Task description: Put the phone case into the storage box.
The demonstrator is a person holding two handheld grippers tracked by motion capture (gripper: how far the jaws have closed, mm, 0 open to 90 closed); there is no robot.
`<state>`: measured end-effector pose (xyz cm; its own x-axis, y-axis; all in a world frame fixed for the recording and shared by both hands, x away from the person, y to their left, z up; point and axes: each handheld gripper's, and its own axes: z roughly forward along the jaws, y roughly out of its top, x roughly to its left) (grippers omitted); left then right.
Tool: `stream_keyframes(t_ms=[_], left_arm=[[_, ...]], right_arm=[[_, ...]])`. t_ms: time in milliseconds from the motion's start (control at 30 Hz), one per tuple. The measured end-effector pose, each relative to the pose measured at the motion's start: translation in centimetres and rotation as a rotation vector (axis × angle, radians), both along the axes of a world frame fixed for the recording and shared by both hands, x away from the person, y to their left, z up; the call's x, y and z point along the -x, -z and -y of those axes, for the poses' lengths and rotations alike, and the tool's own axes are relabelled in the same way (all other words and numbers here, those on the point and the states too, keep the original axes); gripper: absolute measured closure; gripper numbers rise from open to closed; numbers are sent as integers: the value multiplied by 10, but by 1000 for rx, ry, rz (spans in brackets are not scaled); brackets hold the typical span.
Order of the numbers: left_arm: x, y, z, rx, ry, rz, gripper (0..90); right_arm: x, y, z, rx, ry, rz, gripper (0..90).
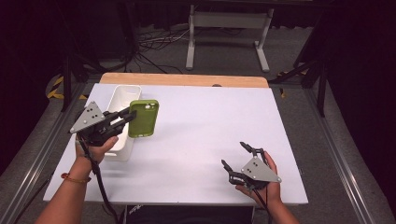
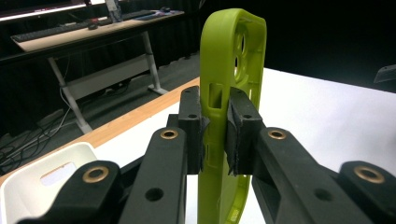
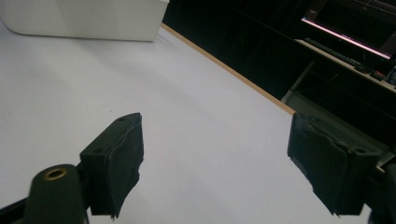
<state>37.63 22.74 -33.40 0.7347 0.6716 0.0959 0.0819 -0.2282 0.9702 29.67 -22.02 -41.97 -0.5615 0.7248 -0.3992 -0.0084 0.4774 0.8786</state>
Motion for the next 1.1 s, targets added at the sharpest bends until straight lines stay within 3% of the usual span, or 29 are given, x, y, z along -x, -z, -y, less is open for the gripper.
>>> stream_keyframes(t_ms=[567, 967, 1033, 1100], left_arm=[[-1, -5, -29, 47, -40, 33, 789], [-6, -3, -52, 62, -59, 29, 789], [-10, -1, -57, 85, -70, 36, 788], [-15, 1, -62, 102, -73, 19, 788]], right_arm=[[0, 0, 0, -2, 0, -4, 195], [0, 0, -1, -11, -5, -8, 195], [0, 0, -1, -11, -7, -15, 197], [0, 0, -2, -11, -7, -14, 197]])
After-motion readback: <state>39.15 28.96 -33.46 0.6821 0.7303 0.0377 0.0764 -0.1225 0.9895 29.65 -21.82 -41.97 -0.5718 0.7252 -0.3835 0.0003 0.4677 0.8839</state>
